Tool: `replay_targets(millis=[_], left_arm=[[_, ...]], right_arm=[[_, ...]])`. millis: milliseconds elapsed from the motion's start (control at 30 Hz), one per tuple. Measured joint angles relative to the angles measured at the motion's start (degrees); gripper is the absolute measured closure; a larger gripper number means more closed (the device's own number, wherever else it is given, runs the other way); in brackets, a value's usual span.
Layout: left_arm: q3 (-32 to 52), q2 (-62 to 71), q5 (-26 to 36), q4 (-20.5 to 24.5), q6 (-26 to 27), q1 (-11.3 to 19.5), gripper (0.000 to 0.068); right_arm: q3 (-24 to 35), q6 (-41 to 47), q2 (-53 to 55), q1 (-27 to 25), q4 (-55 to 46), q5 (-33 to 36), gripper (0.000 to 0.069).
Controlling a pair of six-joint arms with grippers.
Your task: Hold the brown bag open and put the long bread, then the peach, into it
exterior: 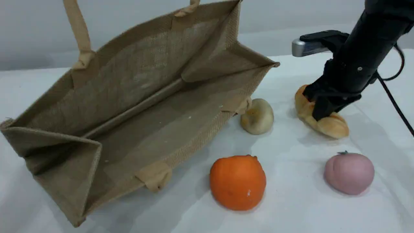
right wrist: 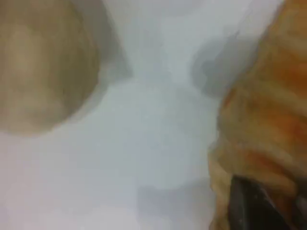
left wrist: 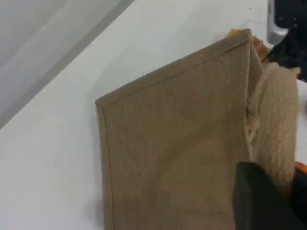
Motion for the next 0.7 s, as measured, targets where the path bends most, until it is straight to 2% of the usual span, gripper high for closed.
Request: replay_targets(millis=[200, 367, 567, 700], left_arm=[[0.0, 0.0, -0.02, 0.0, 0.0, 0.0, 0.0583], [0.0, 0.0, -0.08, 0.0, 0.0, 0.0, 0.0583], [0.0, 0.0, -0.13, 0.0, 0.0, 0.0, 0.0583], [0.0, 0.0, -0.07, 0.0, 0.0, 0.0, 0.0583]], right_arm=[[0.04, 8.76, -6.15, 0.0, -7.42, 7.78, 0.0612], [2.07, 11.25, -13.82, 0.13, -7.66, 13.74, 0.0615], [7.46, 10.48, -24.08, 0.19, -1.89, 15.3, 0.0622], [11.54, 9.51, -30.4, 3.04, 2.52, 15.6, 0.0629]])
